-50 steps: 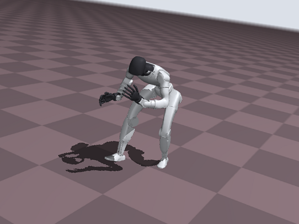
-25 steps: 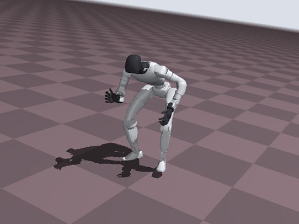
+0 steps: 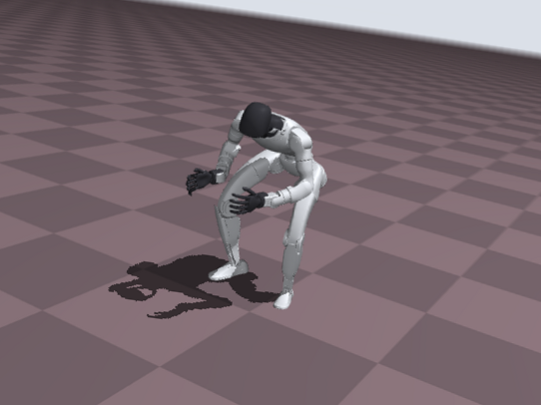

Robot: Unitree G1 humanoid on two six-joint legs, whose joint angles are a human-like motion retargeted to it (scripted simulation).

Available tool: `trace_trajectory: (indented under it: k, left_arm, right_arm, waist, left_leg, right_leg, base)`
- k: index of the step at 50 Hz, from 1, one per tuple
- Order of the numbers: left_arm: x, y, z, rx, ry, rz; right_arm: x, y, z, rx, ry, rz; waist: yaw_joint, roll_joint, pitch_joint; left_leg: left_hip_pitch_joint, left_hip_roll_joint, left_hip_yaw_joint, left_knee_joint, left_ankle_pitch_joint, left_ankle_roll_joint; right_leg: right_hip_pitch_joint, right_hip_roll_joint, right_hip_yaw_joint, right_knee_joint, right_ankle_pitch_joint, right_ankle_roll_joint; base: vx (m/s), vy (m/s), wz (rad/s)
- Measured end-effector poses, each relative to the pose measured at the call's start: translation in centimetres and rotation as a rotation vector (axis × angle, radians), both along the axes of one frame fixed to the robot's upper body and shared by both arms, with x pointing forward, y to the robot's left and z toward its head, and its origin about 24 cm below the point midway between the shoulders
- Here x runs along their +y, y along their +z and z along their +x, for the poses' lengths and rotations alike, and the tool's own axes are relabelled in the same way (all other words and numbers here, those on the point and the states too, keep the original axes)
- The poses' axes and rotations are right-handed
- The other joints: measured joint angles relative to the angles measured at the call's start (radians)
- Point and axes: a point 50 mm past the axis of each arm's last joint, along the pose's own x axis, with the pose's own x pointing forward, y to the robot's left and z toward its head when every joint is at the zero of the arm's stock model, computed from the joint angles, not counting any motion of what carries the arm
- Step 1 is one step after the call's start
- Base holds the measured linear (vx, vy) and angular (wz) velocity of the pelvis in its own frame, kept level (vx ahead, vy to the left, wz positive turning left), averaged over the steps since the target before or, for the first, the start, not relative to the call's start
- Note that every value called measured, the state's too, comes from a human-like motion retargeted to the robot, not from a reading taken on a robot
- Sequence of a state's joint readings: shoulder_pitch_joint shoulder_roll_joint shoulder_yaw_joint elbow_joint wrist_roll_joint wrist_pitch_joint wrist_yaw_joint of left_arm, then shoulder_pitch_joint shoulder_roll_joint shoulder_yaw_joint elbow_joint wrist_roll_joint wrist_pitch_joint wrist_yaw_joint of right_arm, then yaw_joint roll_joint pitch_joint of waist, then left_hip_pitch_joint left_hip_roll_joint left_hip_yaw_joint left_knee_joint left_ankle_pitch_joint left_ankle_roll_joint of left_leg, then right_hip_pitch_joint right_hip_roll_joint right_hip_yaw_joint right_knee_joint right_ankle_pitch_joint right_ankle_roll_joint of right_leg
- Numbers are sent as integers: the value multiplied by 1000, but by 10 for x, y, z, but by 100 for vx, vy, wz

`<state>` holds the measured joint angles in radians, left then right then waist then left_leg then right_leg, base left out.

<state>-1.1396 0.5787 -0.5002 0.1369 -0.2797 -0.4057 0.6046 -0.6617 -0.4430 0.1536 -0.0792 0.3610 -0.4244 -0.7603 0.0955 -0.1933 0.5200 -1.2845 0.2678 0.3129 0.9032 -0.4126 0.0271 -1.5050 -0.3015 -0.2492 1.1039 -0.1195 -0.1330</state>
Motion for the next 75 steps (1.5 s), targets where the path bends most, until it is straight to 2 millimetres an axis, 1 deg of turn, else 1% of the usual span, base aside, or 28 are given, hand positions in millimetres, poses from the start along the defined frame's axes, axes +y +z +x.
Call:
trace_trajectory:
  k: [4,7,10,13,15,18,20,24,25,27,30,35,38,40,42,45,47,50,53,55,57,59,61,63,67,70,72,75]
  left_arm:
    - [-23,48,-24,-185,4,38]
    - [-33,69,-45,-304,-50,24]
    - [-32,76,-62,-401,-143,-27]
    - [-30,71,-54,-390,-50,61]
    - [-23,62,-48,-357,-39,75]
    - [-4,36,-35,-259,-67,33]
    - [10,10,-15,-135,27,77]
    - [48,-53,8,120,134,28]
    - [57,-70,10,184,157,9]
    - [75,-104,12,312,183,-29]
    - [97,-150,7,488,209,-60]
    - [128,-205,-11,721,272,11]
    - [141,-224,-24,818,284,51]
    - [151,-226,-37,819,254,-9]
    - [154,-226,-41,812,253,-16]
    - [150,-217,-38,762,242,-33]
    - [139,-206,-27,705,209,-58]
    - [110,-184,-4,619,136,-96]
    - [75,-154,16,527,41,-157]
    - [54,-130,23,457,-8,-171]
    - [31,-100,28,377,-15,-121]
    - [11,-65,21,245,-90,-143]
    - [-9,-31,12,120,-102,-72]
    - [-26,1,-5,-16,-149,-44]
    - [-49,44,-34,-238,-93,132]
    - [-59,57,-51,-358,-95,217]
    - [-62,56,-57,-396,-102,270]
    - [-60,43,-57,-396,-115,338]
  right_arm:
    - [-5,-4,1,31,-29,1]
    - [-11,-5,-2,30,-75,-26]
    - [-19,-5,-8,15,-156,-100]
    - [-7,0,-3,16,-175,-173]
    - [-1,8,-4,-13,-176,-195]
    - [2,20,-10,-84,-153,-197]
    - [13,29,-12,-123,-115,-222]
    - [32,46,-20,-224,-49,-249]
    - [36,51,-22,-248,-38,-262]
    - [46,60,-26,-294,-26,-298]
    - [57,73,-32,-362,-32,-364]
    - [68,96,-42,-462,-117,-491]
    - [73,102,-45,-492,-158,-544]
    - [71,103,-51,-528,-130,-513]
    - [72,101,-54,-544,-105,-506]
    - [71,96,-56,-546,-72,-469]
    - [68,89,-54,-523,-53,-444]
    - [62,73,-48,-443,-28,-424]
    - [52,54,-40,-337,8,-390]
    - [47,42,-36,-276,36,-366]
    - [46,32,-32,-222,52,-366]
    - [38,26,-32,-197,46,-340]
    - [35,21,-30,-165,34,-351]
    - [28,17,-28,-140,7,-352]
    - [24,7,-22,-77,-17,-372]
    - [18,-1,-20,-43,-40,-376]
    - [13,-6,-20,-27,-53,-382]
    - [10,-8,-20,-22,-69,-397]
  waist:
    - [-58,-4,0]
    - [-108,23,0]
    - [-140,84,0]
    - [-156,106,0]
    - [-150,124,0]
    - [-120,145,0]
    - [-104,148,0]
    - [-75,139,0]
    - [-71,136,0]
    - [-68,131,0]
    - [-63,125,0]
    - [-16,110,0]
    - [36,95,0]
    - [64,78,0]
    - [86,72,0]
    - [96,62,0]
    - [99,56,0]
    - [114,54,0]
    - [125,62,0]
    - [121,64,0]
    - [109,66,0]
    - [84,71,0]
    - [55,76,0]
    - [20,83,0]
    - [-68,91,0]
    - [-132,107,0]
    - [-160,118,0]
    - [-178,132,0]
  left_leg:
    - [3,-32,0,59,-50,5]
    - [15,-74,-13,102,-85,-1]
    - [36,-111,-36,150,-122,-2]
    - [40,-120,-48,178,-144,22]
    - [44,-111,-57,206,-163,36]
    - [36,-79,-82,299,-163,50]
    - [-2,-53,-107,392,-99,48]
    - [-131,-37,-186,601,107,30]
    - [-161,-40,-201,632,139,28]
    - [-200,-22,-188,633,135,53]
    - [-228,18,-117,519,101,86]
    - [-199,-5,-8,60,136,38]
    - [-109,-12,73,-269,133,8]
    - [-40,-38,79,-435,149,-18]
    - [-2,-52,45,-501,188,-38]
    - [9,-49,27,-463,231,-35]
    - [-4,-38,29,-391,229,-17]
    - [-22,-28,17,-287,199,3]
    - [-26,-28,-2,-180,130,11]
    - [-23,-30,-14,-119,84,9]
    - [-16,-33,-26,-87,53,1]
    - [-4,-52,-34,-56,24,-3]
    - [7,-67,-43,-54,11,-14]
    - [21,-90,-48,-49,-4,-23]
    - [49,-144,-64,-56,-18,-45]
    - [63,-194,-88,-28,-34,-48]
    - [68,-218,-103,2,-48,-43]
    - [72,-239,-120,54,-62,-30]
  right_leg:
    - [5,39,-12,-347,78,34]
    - [44,59,22,-586,107,91]
    - [93,71,82,-700,173,166]
    - [101,88,135,-702,283,188]
    - [85,92,141,-650,310,189]
    - [56,103,143,-524,268,178]
    - [42,115,146,-461,225,153]
    - [31,131,158,-326,116,108]
    - [33,131,161,-299,89,102]
    - [49,126,157,-260,39,97]
    - [86,119,142,-229,-20,94]
    - [155,131,115,-232,-77,109]
    - [203,161,106,-235,-109,133]
    - [235,171,112,-210,-145,147]
    - [267,184,107,-197,-176,138]
    - [294,180,99,-158,-207,119]
    - [279,163,100,-85,-188,112]
    - [209,133,111,82,-74,122]
    - [128,98,120,239,34,126]
    - [83,76,110,288,28,102]
    - [46,72,90,260,-2,74]
    - [20,78,84,186,-13,79]
    - [3,106,78,46,15,93]
    - [0,121,73,-116,45,108]
    - [47,126,55,-506,86,118]
    - [101,118,97,-720,105,158]
    - [133,108,122,-775,142,180]
    - [166,86,119,-777,231,200]
  base:
    - [38,10,50]
    - [44,1,106]
    - [48,-6,105]
    - [45,-16,56]
    - [46,-20,8]
    - [49,-23,-12]
    - [49,-26,-14]
    - [48,-24,-9]
    - [47,-20,13]
    - [45,-19,27]
    - [43,-16,28]
    - [43,-9,-7]
    - [47,0,-68]
    - [51,7,-76]
    - [52,12,-64]
    - [49,17,-30]
    - [46,22,-15]
    - [45,26,-23]
    - [46,26,-12]
    - [43,23,-4]
    - [39,19,8]
    - [38,16,46]
    - [35,10,53]
    - [35,7,73]
    - [37,0,104]
    - [42,-9,139]
    - [44,-14,120]
    - [43,-20,78]
